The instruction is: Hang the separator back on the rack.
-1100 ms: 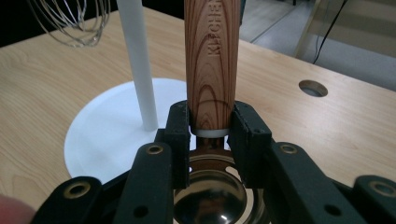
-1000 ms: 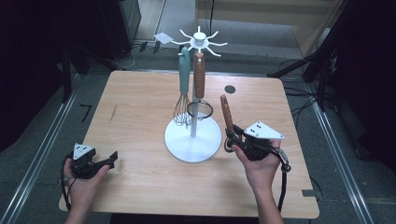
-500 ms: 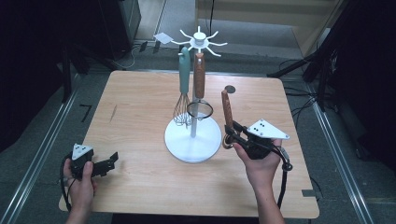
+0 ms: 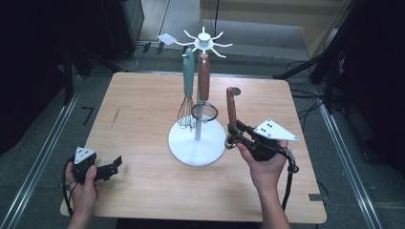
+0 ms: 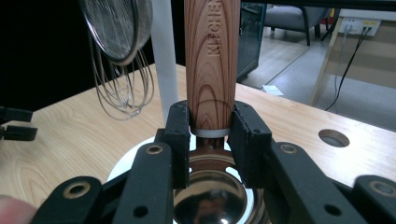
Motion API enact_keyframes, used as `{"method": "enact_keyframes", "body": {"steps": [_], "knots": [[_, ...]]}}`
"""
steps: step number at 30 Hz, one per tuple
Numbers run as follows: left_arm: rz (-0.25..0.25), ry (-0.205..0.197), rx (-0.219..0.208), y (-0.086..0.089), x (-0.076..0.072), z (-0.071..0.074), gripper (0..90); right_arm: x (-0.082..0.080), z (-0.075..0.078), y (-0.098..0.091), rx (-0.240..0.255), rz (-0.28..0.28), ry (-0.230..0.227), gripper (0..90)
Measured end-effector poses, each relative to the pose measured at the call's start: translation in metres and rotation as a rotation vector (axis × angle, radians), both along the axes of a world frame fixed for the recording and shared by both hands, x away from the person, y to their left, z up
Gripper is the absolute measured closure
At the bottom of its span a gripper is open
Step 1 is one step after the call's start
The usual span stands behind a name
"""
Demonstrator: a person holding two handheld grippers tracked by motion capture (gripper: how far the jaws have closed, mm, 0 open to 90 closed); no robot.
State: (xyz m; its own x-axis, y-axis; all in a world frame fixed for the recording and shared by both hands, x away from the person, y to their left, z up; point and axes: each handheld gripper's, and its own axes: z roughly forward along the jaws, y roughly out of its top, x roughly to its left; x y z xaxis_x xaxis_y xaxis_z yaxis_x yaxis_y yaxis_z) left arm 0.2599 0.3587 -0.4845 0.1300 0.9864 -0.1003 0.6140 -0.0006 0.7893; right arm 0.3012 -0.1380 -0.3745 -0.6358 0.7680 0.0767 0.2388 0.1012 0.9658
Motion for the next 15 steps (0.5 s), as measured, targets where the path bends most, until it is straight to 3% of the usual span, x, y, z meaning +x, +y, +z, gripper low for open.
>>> {"method": "enact_keyframes", "body": {"steps": [15], "knots": [[-0.006,-0.003,0.009,-0.001,0.0,0.0,0.0,-0.003,0.011,-0.001,0.041,0.01,-0.03,71.3]]}}
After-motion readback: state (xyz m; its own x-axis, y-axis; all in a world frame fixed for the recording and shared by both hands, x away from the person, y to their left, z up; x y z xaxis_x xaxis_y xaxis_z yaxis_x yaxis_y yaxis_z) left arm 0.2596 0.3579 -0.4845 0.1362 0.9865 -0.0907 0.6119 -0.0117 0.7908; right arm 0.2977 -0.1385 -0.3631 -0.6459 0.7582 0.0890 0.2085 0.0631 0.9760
